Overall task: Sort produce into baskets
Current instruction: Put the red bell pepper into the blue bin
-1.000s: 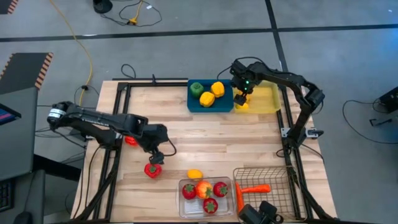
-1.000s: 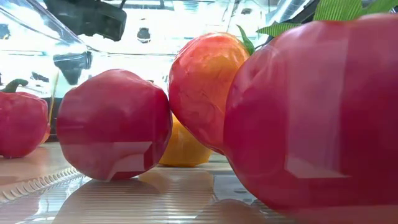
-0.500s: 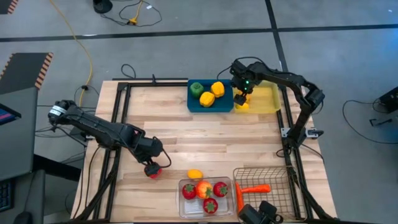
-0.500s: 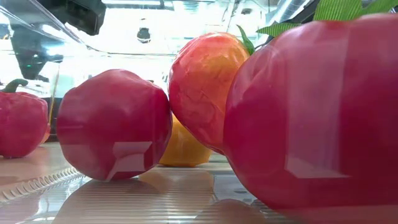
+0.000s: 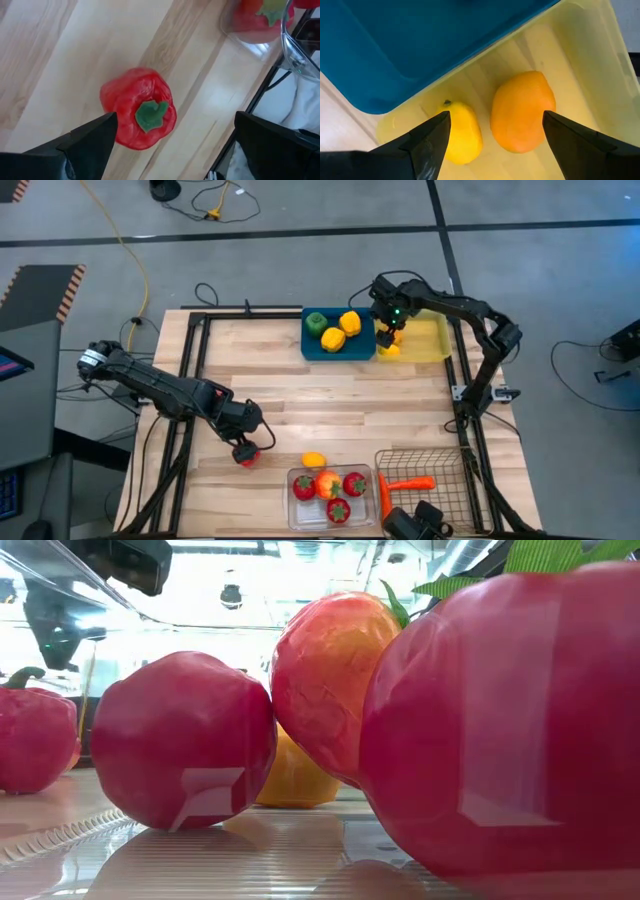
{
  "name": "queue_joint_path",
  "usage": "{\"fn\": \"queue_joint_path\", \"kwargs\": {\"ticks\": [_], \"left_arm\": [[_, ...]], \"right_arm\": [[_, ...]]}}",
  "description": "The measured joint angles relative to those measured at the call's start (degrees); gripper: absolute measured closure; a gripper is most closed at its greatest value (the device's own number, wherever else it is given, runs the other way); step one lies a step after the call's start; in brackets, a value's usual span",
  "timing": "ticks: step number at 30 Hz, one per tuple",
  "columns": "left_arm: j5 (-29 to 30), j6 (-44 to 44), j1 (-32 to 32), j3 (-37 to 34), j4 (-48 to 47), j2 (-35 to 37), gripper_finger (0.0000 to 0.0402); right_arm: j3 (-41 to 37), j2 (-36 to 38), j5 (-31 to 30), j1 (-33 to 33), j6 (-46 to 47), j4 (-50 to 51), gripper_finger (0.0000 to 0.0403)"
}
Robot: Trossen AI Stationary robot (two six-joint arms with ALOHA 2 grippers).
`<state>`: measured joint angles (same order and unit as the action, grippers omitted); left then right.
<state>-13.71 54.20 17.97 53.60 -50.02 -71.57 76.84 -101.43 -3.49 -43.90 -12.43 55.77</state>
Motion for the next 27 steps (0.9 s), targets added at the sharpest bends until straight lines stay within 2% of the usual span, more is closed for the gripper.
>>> {"fn": "queue_joint_path", "kwargs": {"ticks": [9, 15, 22, 27], "left_arm": [[0.15, -0.22, 0.23, -0.02, -0.87, 0.0, 0.0003], [6.9, 3.42, 3.64, -0.53, -1.16, -0.02, 0.0003], [11.14, 6.99, 7.5, -0.63, -1.11, -0.43, 0.0003], [11.72, 7.37, 9.23, -0.66, -1.25, -3.52, 0.0003]], "right_arm": [[0.0, 0.0, 0.02, -0.02, 0.0, -0.19, 0.006], [0.0, 0.0, 0.02, -0.01, 0.0, -0.17, 0.006], [0.0, 0.0, 0.02, -0.01, 0.0, -0.17, 0.006], [-0.02, 0.0, 0.02, 0.0, 0.0, -0.17, 0.006]]}}
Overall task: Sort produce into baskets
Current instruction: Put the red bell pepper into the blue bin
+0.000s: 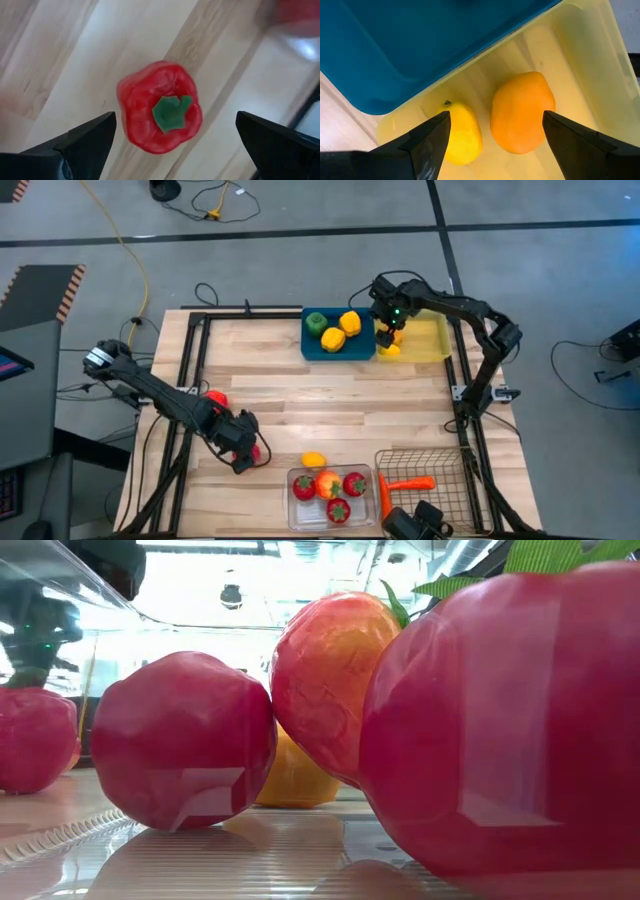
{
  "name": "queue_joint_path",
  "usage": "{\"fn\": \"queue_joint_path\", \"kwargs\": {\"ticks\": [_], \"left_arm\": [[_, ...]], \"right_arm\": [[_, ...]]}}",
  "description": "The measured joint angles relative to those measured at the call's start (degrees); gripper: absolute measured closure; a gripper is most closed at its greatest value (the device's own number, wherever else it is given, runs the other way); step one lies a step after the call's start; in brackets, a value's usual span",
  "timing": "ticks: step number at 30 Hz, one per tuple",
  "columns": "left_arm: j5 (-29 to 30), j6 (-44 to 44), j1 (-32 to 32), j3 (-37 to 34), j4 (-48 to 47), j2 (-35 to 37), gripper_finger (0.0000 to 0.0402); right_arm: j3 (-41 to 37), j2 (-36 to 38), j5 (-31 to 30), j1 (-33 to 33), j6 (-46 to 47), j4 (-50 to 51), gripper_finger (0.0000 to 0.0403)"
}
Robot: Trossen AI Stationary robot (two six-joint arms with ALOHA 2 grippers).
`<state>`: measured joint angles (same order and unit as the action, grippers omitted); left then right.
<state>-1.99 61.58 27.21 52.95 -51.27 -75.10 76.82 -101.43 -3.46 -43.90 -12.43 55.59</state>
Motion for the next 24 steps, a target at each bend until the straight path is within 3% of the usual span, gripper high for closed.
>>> {"fn": "queue_joint_path", "kwargs": {"ticks": [7, 14, 24], "left_arm": [[2.12, -1.04, 1.04, 0.0, 1.74, -5.59, 0.0003], [5.79, -0.15, 1.04, 0.0, 0.43, -5.66, 0.0003], [5.45, -0.85, 2.2, 0.0, 1.94, -5.66, 0.0003]], "right_arm": [[0.02, 0.0, 0.0, 0.0, 0.0, -0.03, 0.006], [0.02, 0.0, 0.01, 0.0, 0.02, -0.21, 0.006], [0.02, 0.0, 0.02, 0.0, 0.02, -0.45, 0.006]]}}
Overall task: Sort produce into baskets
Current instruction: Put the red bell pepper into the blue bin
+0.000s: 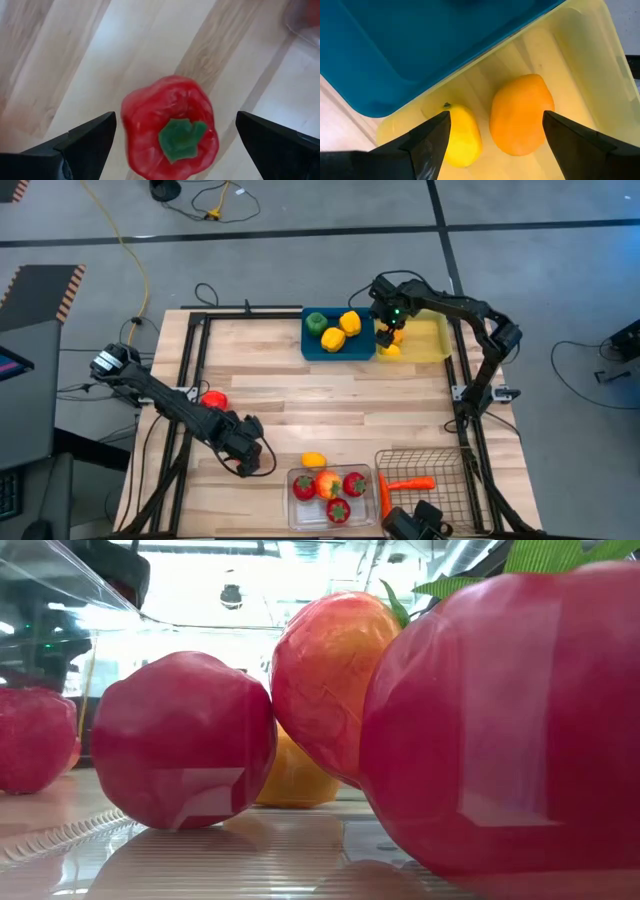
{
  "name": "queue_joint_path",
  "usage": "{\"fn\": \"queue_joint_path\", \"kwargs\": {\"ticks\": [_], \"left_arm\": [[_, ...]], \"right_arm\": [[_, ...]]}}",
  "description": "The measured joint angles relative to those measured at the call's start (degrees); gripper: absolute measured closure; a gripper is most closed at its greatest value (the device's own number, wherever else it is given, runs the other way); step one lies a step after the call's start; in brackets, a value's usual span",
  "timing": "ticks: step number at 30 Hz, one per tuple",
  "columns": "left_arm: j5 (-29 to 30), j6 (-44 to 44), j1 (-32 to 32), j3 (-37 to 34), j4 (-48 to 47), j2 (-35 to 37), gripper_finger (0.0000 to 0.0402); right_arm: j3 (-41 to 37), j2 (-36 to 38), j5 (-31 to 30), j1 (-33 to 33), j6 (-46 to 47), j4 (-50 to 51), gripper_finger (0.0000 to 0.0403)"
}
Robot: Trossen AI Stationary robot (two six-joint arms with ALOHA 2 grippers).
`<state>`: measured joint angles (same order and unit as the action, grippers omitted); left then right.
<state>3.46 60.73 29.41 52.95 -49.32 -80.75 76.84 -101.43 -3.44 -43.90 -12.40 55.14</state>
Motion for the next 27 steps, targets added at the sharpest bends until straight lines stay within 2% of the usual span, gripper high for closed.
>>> {"fn": "queue_joint_path", "kwargs": {"ticks": [8, 20, 27], "left_arm": [[-0.11, -0.1, 1.86, 0.0, 3.23, 0.0, 0.0003], [1.6, -1.59, 1.86, -0.02, 3.33, 0.0, 0.0003], [0.45, 0.09, 1.86, -2.67, 3.75, 0.0, 0.0003]], "right_arm": [[0.0, 0.0, 0.0, 0.0, -0.02, -0.01, 0.006], [0.0, 0.0, 0.0, 0.0, 0.0, -0.01, 0.006], [0.0, 0.01, 0.0, 0.0, -0.01, -0.01, 0.006]]}}
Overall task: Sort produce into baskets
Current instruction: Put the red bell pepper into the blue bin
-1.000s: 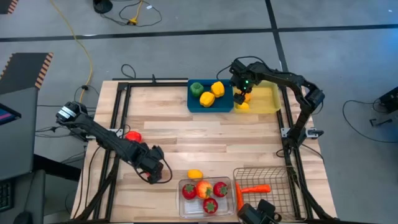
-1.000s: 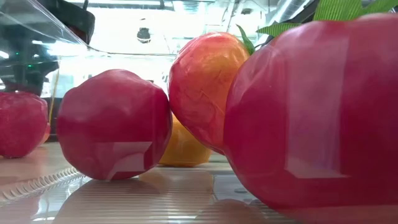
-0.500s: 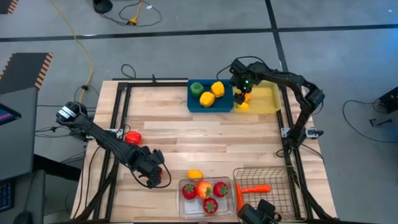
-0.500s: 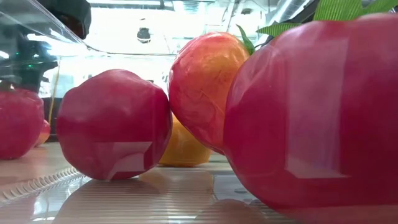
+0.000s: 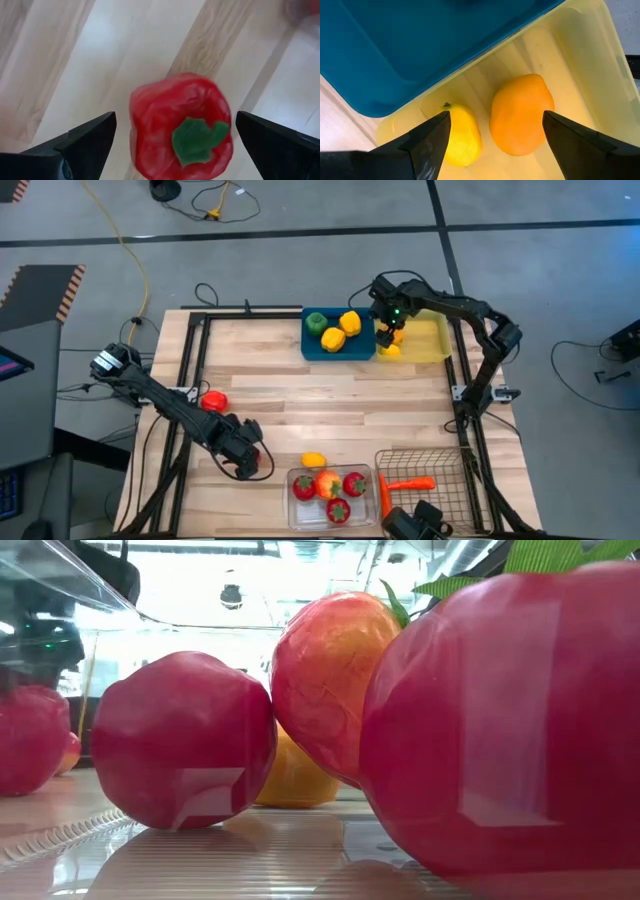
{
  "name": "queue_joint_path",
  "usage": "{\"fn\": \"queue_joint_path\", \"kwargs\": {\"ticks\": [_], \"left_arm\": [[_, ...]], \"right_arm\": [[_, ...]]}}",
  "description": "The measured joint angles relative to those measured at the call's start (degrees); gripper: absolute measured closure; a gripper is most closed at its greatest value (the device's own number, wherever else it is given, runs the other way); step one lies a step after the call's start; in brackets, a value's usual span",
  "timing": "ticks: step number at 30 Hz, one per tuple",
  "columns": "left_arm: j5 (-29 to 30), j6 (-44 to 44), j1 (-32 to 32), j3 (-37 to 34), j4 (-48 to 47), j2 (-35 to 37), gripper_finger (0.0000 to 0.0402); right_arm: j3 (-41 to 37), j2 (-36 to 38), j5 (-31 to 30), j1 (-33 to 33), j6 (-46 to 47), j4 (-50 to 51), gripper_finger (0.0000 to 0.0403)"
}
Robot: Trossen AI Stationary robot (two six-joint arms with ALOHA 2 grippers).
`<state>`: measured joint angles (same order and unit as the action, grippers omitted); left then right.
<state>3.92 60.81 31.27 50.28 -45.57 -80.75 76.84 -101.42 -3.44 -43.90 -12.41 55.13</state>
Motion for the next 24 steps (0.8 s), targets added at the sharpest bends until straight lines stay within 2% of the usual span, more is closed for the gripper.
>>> {"fn": "queue_joint_path", "kwargs": {"ticks": [11, 14, 21, 24], "left_arm": [[-0.51, 0.76, 0.0, -3.02, 3.43, 0.0, 0.0012], [-1.04, 1.46, -0.02, -3.18, 3.51, 0.0, 0.0037], [-3.66, 2.88, -0.24, -3.18, 3.61, 0.12, 0.0127], [-3.67, 3.58, -0.88, -2.83, 3.31, 0.15, 0.0129]], "right_arm": [[0.0, -0.01, 0.0, 0.0, 0.01, 0.0, 0.006], [0.0, -0.01, 0.0, 0.0, 0.0, 0.0, 0.006], [0.0, 0.08, 0.0, 0.0, -0.01, 0.13, 0.006], [0.0, 0.95, 0.0, 0.08, -0.01, 0.14, 0.006]]}}
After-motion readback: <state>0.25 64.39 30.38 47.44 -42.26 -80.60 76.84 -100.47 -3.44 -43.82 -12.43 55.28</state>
